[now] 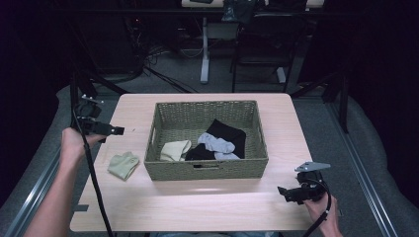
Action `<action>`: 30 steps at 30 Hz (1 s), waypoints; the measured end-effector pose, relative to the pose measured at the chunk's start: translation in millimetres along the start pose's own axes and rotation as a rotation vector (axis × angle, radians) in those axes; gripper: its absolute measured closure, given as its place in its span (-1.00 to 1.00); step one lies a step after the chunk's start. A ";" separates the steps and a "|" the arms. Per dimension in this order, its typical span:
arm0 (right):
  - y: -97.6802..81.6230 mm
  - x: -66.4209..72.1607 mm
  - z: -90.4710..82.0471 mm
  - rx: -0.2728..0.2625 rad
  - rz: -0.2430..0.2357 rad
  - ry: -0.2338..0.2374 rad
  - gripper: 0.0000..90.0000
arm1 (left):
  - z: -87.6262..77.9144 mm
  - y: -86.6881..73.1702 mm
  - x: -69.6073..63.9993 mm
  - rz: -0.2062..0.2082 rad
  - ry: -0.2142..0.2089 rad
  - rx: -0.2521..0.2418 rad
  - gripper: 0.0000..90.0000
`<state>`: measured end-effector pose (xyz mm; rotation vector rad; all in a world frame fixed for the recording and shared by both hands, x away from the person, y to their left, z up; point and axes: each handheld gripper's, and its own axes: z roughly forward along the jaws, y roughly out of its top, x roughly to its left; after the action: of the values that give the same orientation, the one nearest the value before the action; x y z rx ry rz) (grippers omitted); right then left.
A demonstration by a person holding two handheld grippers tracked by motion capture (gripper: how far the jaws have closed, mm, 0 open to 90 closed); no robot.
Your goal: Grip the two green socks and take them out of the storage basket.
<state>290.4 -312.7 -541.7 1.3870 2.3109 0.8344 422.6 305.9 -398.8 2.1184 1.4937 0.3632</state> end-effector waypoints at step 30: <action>1.4 1.0 0.4 -0.001 -0.007 0.008 -0.95 | 60.0 70.1 -108.5 0.229 -0.087 0.045 -0.96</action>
<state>291.1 -311.2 -541.2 1.3772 2.3196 0.8399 469.2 171.3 -401.7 2.3171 1.2243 0.3172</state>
